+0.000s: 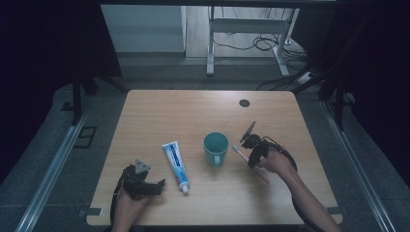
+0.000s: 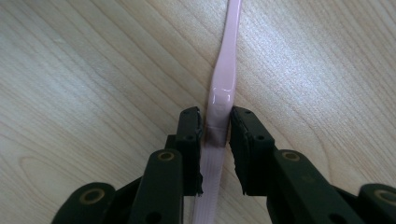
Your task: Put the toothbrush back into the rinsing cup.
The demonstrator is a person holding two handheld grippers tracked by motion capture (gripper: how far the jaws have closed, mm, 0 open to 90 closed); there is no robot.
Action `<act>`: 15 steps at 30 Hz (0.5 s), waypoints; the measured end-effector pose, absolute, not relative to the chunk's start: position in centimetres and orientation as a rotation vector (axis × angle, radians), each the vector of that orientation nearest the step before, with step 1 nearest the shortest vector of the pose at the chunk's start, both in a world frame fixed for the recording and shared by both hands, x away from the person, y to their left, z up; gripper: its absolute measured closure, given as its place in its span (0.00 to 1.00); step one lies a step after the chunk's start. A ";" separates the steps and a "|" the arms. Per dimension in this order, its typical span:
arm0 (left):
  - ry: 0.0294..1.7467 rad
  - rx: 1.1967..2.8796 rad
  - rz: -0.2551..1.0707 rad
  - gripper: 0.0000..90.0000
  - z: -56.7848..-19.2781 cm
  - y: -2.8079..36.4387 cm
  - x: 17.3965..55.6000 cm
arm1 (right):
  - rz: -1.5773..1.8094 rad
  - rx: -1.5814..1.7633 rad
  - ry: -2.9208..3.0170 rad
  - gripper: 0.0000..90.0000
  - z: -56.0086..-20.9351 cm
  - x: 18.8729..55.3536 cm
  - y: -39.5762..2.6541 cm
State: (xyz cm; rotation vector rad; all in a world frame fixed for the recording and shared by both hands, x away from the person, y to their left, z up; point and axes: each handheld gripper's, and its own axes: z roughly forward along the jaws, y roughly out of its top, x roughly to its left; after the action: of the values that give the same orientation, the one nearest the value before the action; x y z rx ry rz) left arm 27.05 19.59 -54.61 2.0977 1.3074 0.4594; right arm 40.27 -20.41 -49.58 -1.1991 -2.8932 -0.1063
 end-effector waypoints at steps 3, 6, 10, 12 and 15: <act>1.307 2.098 0.459 0.00 -54.6 19.6 27.0 | -0.088 -1.205 -2.893 0.83 -49.9 40.3 -20.3; 1.307 2.098 0.460 0.00 -54.6 19.6 27.0 | -0.089 -1.205 -2.890 0.85 -50.0 40.4 -20.2; 1.307 2.098 0.460 0.00 -54.6 19.6 27.0 | -0.077 -1.208 -2.896 0.87 -49.9 40.4 -20.3; 1.307 2.098 0.460 0.00 -54.6 19.6 27.0 | -0.082 -1.213 -2.894 0.87 -49.9 40.4 -20.4; 1.307 2.098 0.460 0.00 -54.6 19.6 27.0 | -0.102 -1.209 -2.899 0.87 -49.7 40.4 -20.6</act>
State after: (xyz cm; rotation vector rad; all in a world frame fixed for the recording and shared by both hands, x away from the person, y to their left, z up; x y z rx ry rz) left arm 27.05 19.59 -54.61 2.0979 1.3074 0.4596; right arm 40.36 -20.59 -49.74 -1.2095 -2.8989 -0.1015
